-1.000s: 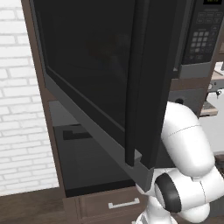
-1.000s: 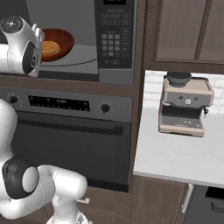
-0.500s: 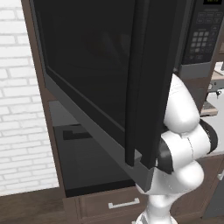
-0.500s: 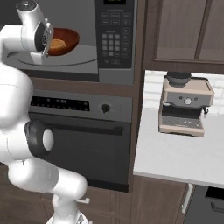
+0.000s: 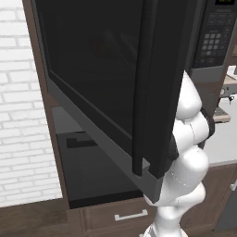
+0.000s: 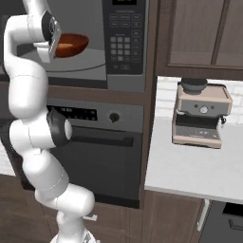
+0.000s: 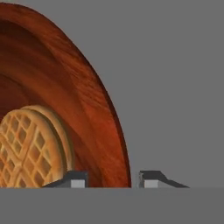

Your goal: Open the microwave, place the bowl with waffle inside the microwave, then close the microwave door and turn it on.

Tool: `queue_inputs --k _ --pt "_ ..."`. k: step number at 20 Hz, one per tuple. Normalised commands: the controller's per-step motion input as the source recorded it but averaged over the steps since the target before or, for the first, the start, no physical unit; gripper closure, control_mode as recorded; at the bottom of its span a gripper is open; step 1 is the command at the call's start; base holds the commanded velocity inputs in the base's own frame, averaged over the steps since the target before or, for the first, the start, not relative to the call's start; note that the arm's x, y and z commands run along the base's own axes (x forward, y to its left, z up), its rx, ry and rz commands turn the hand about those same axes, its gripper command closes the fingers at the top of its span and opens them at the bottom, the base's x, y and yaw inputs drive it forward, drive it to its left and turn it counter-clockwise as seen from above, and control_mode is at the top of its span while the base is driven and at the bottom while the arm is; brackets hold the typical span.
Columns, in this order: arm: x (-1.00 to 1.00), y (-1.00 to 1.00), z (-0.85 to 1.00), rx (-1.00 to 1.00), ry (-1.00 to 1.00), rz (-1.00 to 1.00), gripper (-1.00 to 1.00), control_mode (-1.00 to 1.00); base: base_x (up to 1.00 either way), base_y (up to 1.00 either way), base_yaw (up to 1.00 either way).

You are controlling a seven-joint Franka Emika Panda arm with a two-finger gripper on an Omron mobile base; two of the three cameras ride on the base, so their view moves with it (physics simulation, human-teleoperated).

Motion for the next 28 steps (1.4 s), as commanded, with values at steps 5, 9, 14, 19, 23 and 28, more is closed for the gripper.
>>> queue_inputs --k 5,9,14,19,23,28 --pt "-0.30 -0.04 -0.41 -0.10 0.00 0.00 -1.00 -1.00 0.00 0.00 0.00" --pt "-0.96 -0.34 -0.52 -0.06 -0.10 0.02 -1.00 -1.00 0.00 0.00 0.00" --pt "-1.00 -0.45 -0.19 0.00 -0.35 0.01 -1.00 -1.00 0.00 0.00 0.00" --pt "-1.00 -0.34 0.00 0.00 -0.48 0.00 -1.00 -1.00 0.00 0.00 0.00" --pt "-1.00 -0.27 0.00 0.00 -0.58 0.00 -1.00 -1.00 0.00 0.00 0.00" --pt "-1.00 -0.37 0.00 0.00 -0.48 0.00 -1.00 -1.00 0.00 0.00 0.00"
